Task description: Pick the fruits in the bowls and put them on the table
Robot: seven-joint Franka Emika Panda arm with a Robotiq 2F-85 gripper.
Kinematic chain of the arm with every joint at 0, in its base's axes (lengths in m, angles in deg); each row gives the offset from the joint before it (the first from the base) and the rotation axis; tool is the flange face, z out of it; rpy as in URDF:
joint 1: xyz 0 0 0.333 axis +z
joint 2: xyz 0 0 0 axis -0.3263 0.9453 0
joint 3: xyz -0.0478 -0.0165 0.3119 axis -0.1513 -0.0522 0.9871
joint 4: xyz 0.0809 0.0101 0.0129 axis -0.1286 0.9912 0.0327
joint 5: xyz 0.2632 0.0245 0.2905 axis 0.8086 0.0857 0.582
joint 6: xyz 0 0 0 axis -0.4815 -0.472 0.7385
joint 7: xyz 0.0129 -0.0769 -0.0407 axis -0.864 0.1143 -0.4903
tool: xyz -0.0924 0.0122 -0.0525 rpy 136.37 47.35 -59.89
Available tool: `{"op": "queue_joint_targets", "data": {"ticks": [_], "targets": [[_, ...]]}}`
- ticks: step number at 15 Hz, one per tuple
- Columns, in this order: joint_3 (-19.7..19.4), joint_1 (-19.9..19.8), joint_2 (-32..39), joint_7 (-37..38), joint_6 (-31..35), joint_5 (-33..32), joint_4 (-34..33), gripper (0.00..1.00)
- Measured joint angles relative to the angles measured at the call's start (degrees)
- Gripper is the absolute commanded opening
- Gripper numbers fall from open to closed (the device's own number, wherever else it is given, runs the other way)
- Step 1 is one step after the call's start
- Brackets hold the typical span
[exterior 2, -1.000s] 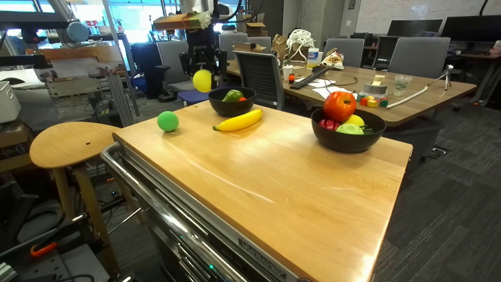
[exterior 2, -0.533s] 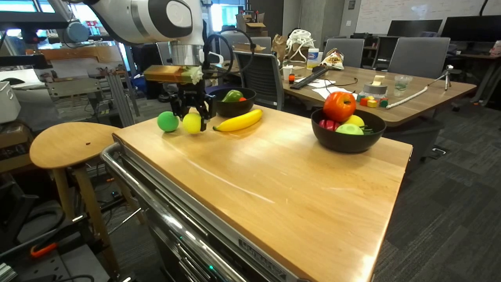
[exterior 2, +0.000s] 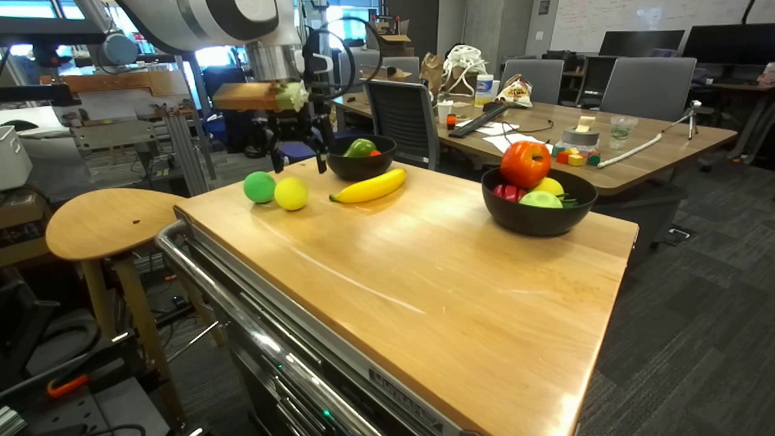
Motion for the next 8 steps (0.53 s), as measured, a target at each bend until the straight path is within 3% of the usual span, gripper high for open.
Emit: {"op": "queue_joint_targets", "data": {"ticks": [4,8], "targets": [[0.5,0.0,-7.1,-4.0,0.5,8.6,-4.7,1.00],[-0.3,-0.6,-4.9,-6.0,-5.9,17.4,-15.4,1.00]]}}
